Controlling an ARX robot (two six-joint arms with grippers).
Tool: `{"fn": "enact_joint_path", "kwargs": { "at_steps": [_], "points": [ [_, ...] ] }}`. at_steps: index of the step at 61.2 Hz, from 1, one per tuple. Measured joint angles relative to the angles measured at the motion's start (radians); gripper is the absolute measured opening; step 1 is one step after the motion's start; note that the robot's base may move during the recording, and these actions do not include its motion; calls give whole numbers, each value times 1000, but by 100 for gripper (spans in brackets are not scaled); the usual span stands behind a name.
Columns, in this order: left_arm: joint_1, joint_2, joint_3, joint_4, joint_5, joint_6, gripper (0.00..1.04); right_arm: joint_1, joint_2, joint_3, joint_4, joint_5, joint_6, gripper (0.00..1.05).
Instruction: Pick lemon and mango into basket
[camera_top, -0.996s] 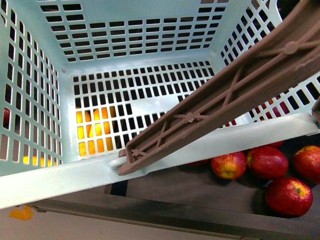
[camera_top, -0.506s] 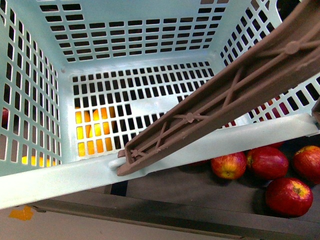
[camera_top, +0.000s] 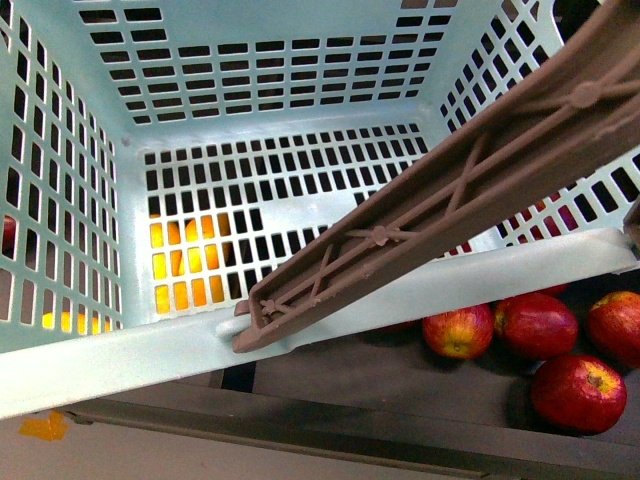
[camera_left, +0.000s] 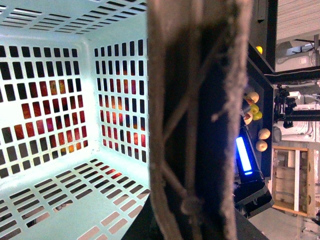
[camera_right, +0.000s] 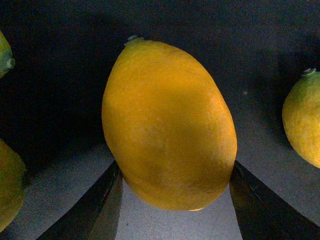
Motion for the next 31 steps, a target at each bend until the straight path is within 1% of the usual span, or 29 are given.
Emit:
{"fn": "enact_joint_path", "kwargs": {
  "at_steps": [1,4,7,12,22,26,31],
  "points": [
    [0,0,0,0,0,0,5,-2,-13,-24,15,-9,1,53],
    [0,0,0,0,0,0,5,-16,-106,-190,113,-33,3,53],
    [0,0,0,0,0,0,5,-23,-162,-279,158,-40,6,53],
    [0,0,0,0,-2,0,5,-50,-343,-531,259,-85,19,53],
    [0,0,0,0,1,0,5,-90,-600,-835,357,-148,28,53],
    [0,0,0,0,1,0,5,-106,-721,-993,396,-202,27,53],
    [0,0,0,0,-3,1,5,-113,-801,-1112,416,-244,28,53]
  ]
}}
